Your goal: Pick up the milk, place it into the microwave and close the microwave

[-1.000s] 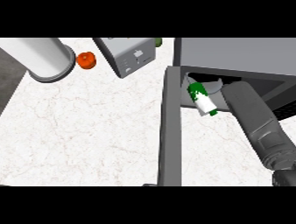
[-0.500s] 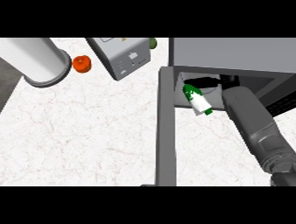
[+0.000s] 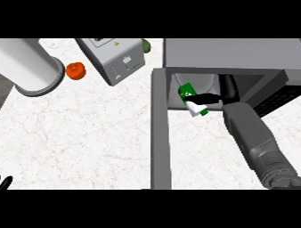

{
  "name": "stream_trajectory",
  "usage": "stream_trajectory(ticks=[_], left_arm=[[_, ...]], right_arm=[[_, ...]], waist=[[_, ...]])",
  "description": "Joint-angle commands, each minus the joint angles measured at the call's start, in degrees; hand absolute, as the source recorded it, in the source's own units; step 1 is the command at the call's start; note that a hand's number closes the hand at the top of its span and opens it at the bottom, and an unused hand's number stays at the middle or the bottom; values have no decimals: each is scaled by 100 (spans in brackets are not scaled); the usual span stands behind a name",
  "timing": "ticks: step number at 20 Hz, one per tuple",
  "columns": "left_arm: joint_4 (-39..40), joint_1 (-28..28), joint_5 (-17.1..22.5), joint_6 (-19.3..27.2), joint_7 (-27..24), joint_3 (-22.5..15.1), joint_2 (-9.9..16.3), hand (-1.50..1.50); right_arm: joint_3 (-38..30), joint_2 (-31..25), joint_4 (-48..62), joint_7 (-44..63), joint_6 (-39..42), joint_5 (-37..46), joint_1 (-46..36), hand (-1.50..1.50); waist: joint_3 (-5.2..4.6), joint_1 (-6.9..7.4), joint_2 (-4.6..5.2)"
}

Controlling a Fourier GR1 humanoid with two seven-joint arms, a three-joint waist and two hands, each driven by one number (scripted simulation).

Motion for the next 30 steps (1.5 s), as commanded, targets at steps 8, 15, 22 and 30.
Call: stream_trajectory(ticks=[8, 15, 22, 30], left_arm=[[-71, -247, -829, 394, 141, -1013, -44, -150], [236, -859, -1314, 574, 727, -1613, -20, 150], [629, -1515, -1889, 803, 1114, -2108, -43, 150], [2060, -3066, -2694, 1113, 1134, -2488, -32, 150]], right_arm=[[393, 411, -1097, -172, 960, -280, 1331, -150], [737, 544, -2295, -248, 1708, -415, 2558, -150], [1129, 664, -4223, 94, 2131, -673, 4117, -150], [1243, 470, -6563, 431, 2442, -861, 6113, -150]], waist=[[-16, -291, -119], [-24, -498, -147], [-30, -522, -141], [-22, -412, -63]])
